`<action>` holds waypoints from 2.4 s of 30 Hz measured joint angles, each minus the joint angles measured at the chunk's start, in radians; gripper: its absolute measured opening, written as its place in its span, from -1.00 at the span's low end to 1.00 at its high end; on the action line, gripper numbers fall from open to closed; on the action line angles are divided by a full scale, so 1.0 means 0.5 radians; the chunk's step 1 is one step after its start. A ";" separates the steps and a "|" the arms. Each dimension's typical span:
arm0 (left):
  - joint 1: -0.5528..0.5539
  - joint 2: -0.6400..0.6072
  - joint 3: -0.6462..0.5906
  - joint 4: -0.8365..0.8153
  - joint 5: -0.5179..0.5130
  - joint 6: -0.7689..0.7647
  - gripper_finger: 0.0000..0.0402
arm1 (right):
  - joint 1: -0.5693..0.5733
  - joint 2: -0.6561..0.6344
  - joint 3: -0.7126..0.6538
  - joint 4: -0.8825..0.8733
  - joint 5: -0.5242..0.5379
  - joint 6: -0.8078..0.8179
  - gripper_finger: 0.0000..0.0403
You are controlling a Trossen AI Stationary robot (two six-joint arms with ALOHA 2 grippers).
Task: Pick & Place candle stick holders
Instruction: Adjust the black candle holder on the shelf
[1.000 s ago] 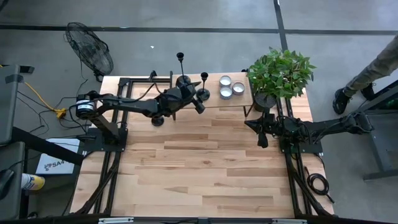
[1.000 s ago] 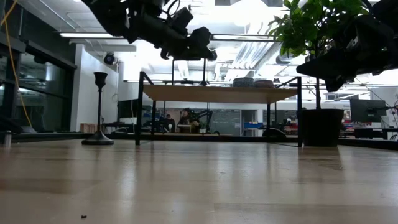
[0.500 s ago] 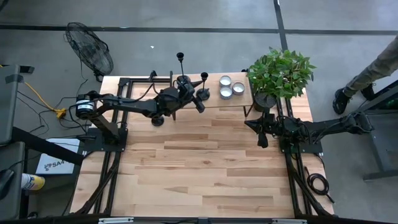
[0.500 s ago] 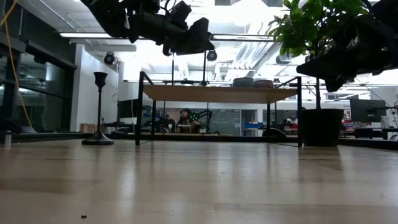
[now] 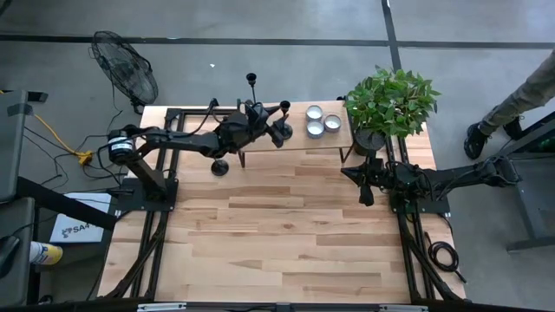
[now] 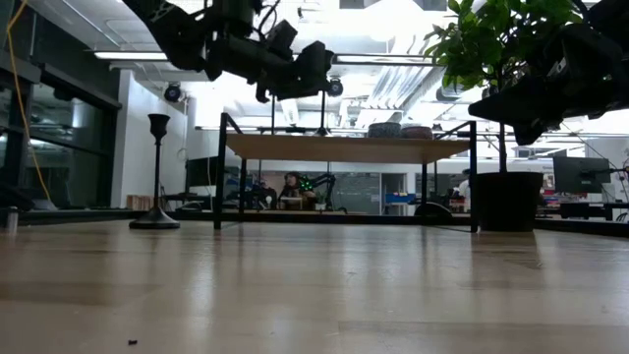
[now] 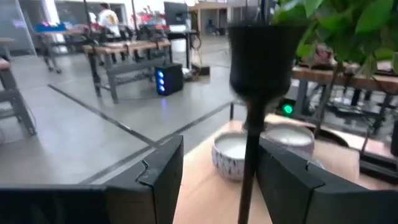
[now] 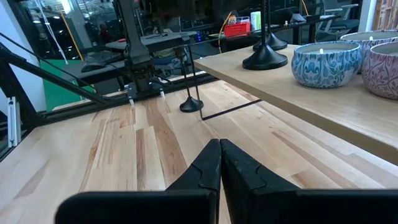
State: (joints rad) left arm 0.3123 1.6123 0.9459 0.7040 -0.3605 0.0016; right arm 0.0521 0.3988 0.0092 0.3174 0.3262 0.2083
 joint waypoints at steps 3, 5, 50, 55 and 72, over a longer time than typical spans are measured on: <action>0.020 0.006 0.000 0.001 0.100 -0.016 -0.09 | 0.000 0.000 0.000 0.000 0.000 0.000 -0.99; 0.017 0.003 0.000 0.020 0.125 -0.018 -0.09 | 0.000 0.000 0.000 0.000 0.000 0.000 -0.99; 0.017 0.003 0.000 0.082 0.134 0.019 -0.90 | 0.000 0.000 0.000 0.000 0.000 0.000 -0.98; 0.017 0.003 0.000 0.097 0.058 0.041 -0.90 | 0.001 0.000 0.000 0.000 0.000 0.000 -0.98; 0.017 0.003 0.000 0.129 -0.304 0.056 -0.90 | 0.001 0.000 0.000 0.000 0.000 0.000 -0.98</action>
State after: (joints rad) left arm 0.3210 1.6138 0.9459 0.7685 -0.5127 0.0296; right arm 0.0525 0.3987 0.0090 0.3172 0.3264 0.2082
